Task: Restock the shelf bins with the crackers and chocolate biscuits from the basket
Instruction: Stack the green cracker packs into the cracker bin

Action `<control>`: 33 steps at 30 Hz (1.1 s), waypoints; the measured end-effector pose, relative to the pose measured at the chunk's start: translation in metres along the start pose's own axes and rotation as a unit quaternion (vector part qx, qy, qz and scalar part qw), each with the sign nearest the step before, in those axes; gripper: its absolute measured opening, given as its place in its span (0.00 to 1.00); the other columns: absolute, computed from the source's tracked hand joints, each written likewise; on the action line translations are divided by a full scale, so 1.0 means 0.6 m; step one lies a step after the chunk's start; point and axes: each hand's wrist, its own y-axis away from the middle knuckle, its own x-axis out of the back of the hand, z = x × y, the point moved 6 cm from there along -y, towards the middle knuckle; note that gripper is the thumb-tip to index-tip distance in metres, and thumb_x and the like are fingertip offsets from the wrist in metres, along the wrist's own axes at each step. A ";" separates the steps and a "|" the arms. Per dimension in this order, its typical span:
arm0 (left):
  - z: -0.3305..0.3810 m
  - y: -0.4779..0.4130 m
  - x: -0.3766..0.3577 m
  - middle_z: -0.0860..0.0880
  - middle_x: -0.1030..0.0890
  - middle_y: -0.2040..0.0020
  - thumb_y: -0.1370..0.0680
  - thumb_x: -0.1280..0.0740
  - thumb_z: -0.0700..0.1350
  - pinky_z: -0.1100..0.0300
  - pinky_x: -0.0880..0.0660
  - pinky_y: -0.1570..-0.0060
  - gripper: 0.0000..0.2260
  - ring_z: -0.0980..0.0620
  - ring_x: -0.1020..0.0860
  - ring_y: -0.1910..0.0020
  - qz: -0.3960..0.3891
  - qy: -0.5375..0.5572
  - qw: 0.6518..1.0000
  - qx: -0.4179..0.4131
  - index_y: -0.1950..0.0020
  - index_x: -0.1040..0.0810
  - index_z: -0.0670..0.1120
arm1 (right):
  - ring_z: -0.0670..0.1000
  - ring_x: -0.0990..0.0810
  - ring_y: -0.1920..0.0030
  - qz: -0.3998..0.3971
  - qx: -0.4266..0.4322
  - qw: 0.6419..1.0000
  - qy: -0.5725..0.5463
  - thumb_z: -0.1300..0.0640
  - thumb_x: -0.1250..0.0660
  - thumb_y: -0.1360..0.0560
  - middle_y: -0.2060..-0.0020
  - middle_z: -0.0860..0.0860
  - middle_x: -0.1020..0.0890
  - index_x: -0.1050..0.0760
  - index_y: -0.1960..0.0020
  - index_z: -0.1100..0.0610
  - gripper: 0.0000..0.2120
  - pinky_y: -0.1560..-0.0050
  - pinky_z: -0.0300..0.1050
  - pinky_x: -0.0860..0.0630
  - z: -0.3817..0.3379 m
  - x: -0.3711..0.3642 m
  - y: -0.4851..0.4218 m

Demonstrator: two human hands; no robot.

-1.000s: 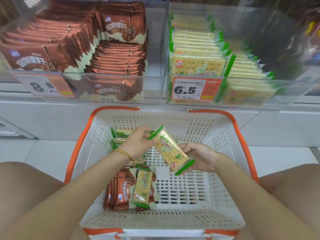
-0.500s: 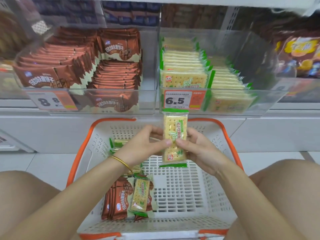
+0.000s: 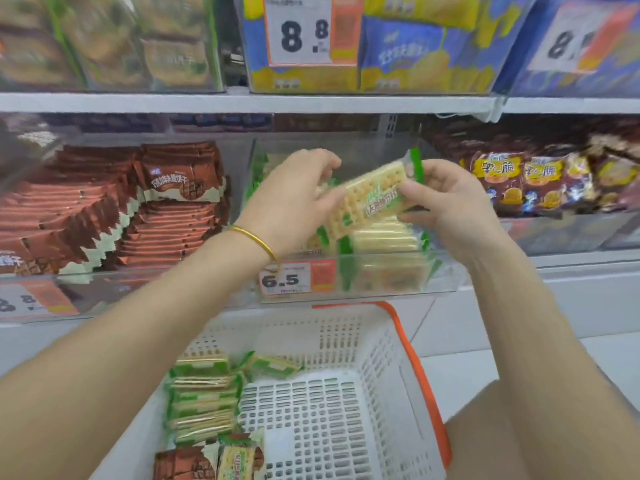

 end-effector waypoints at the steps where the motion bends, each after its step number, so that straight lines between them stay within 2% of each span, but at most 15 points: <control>1: -0.012 -0.009 -0.004 0.46 0.24 0.40 0.21 0.36 0.49 0.56 0.31 0.39 0.18 0.48 0.26 0.41 0.005 -0.052 0.999 -0.003 0.34 0.28 0.44 | 0.49 0.18 0.58 0.039 -0.009 0.999 -0.026 0.65 0.34 0.24 0.56 0.53 0.17 0.25 0.51 0.57 0.05 0.63 0.39 0.20 0.008 0.012 -0.017; 3: -0.041 -0.018 -0.021 0.44 0.27 0.35 0.21 0.39 0.50 0.48 0.32 0.37 0.19 0.43 0.30 0.36 -0.025 -0.131 0.991 0.005 0.32 0.30 0.44 | 0.52 0.18 0.54 0.104 -0.030 0.992 -0.059 0.65 0.35 0.23 0.53 0.55 0.19 0.27 0.49 0.60 0.04 0.59 0.42 0.18 0.034 0.025 -0.052; 6: -0.070 -0.014 -0.043 0.44 0.30 0.31 0.19 0.44 0.53 0.47 0.33 0.35 0.21 0.44 0.32 0.32 -0.067 -0.180 0.981 0.017 0.30 0.31 0.44 | 0.53 0.18 0.52 0.152 -0.078 0.982 -0.084 0.64 0.36 0.22 0.52 0.54 0.22 0.30 0.44 0.63 0.07 0.58 0.44 0.18 0.083 0.013 -0.112; 9: -0.082 -0.016 -0.055 0.46 0.25 0.37 0.23 0.54 0.59 0.49 0.29 0.41 0.28 0.45 0.28 0.38 -0.073 -0.210 0.975 0.008 0.37 0.25 0.45 | 0.54 0.20 0.49 0.185 -0.114 0.973 -0.079 0.66 0.36 0.22 0.49 0.54 0.23 0.33 0.45 0.59 0.09 0.57 0.43 0.19 0.116 -0.001 -0.187; 12: -0.093 -0.021 -0.060 0.52 0.23 0.49 0.24 0.58 0.60 0.53 0.28 0.50 0.28 0.49 0.26 0.46 -0.082 -0.227 0.970 0.000 0.46 0.23 0.48 | 0.53 0.20 0.49 0.195 -0.141 0.964 -0.111 0.65 0.37 0.22 0.48 0.54 0.23 0.34 0.45 0.56 0.10 0.52 0.45 0.20 0.138 -0.009 -0.247; 14: -0.098 -0.019 -0.063 0.54 0.23 0.48 0.24 0.58 0.60 0.53 0.28 0.48 0.27 0.51 0.26 0.46 -0.082 -0.218 0.972 -0.006 0.45 0.23 0.50 | 0.51 0.20 0.55 0.196 -0.155 0.963 -0.103 0.64 0.36 0.22 0.50 0.53 0.22 0.33 0.46 0.55 0.09 0.53 0.45 0.19 0.157 -0.007 -0.273; 16: -0.102 -0.016 -0.064 0.55 0.22 0.46 0.23 0.58 0.60 0.52 0.28 0.45 0.27 0.52 0.26 0.45 -0.085 -0.207 0.975 -0.006 0.44 0.23 0.51 | 0.51 0.20 0.56 0.204 -0.157 0.963 -0.083 0.65 0.36 0.22 0.51 0.54 0.22 0.32 0.46 0.55 0.09 0.51 0.48 0.19 0.177 0.000 -0.289; 18: -0.102 -0.015 -0.064 0.55 0.21 0.46 0.23 0.58 0.60 0.51 0.27 0.45 0.27 0.52 0.25 0.45 -0.090 -0.200 0.976 -0.005 0.44 0.23 0.51 | 0.53 0.20 0.52 0.223 -0.129 0.966 -0.016 0.64 0.35 0.23 0.51 0.54 0.22 0.29 0.45 0.58 0.08 0.47 0.47 0.21 0.184 0.007 -0.302; 20: -0.103 -0.015 -0.064 0.55 0.21 0.47 0.22 0.57 0.60 0.52 0.28 0.45 0.26 0.52 0.25 0.45 -0.092 -0.198 0.976 -0.002 0.44 0.23 0.51 | 0.50 0.22 0.51 0.222 -0.088 0.967 0.088 0.61 0.35 0.22 0.50 0.52 0.22 0.27 0.40 0.60 0.11 0.50 0.42 0.26 0.176 0.005 -0.313; 22: -0.104 -0.014 -0.065 0.56 0.22 0.47 0.22 0.57 0.60 0.53 0.28 0.45 0.25 0.53 0.26 0.45 -0.092 -0.200 0.975 0.000 0.45 0.23 0.52 | 0.50 0.23 0.49 0.208 -0.066 0.956 0.196 0.56 0.36 0.22 0.47 0.52 0.21 0.26 0.39 0.57 0.13 0.51 0.41 0.29 0.171 -0.004 -0.324; 24: -0.104 -0.014 -0.064 0.56 0.22 0.47 0.22 0.56 0.59 0.54 0.28 0.45 0.24 0.54 0.26 0.46 -0.089 -0.199 0.976 0.000 0.45 0.23 0.53 | 0.56 0.25 0.41 0.213 -0.081 0.925 0.303 0.51 0.37 0.22 0.42 0.54 0.23 0.27 0.38 0.55 0.14 0.42 0.49 0.28 0.173 -0.007 -0.329; 26: -0.105 -0.013 -0.064 0.57 0.22 0.47 0.22 0.56 0.59 0.54 0.28 0.45 0.24 0.54 0.26 0.45 -0.087 -0.197 0.977 0.001 0.44 0.23 0.53 | 0.60 0.31 0.34 0.215 -0.116 0.891 0.382 0.49 0.38 0.22 0.36 0.57 0.27 0.30 0.35 0.55 0.18 0.36 0.56 0.32 0.179 -0.005 -0.325; 29: -0.104 -0.013 -0.062 0.56 0.22 0.46 0.21 0.56 0.59 0.54 0.28 0.45 0.25 0.54 0.26 0.45 -0.073 -0.194 0.978 -0.001 0.43 0.23 0.52 | 0.60 0.35 0.31 0.201 -0.140 0.877 0.413 0.51 0.36 0.22 0.34 0.58 0.28 0.37 0.31 0.58 0.23 0.35 0.56 0.36 0.182 0.000 -0.317; 33: -0.084 0.003 -0.041 0.50 0.21 0.45 0.21 0.49 0.54 0.52 0.27 0.46 0.20 0.48 0.24 0.44 0.000 -0.187 0.981 -0.042 0.43 0.21 0.46 | 0.61 0.38 0.29 0.200 -0.144 0.889 0.386 0.57 0.39 0.21 0.31 0.62 0.32 0.42 0.29 0.62 0.23 0.34 0.54 0.36 0.142 0.001 -0.290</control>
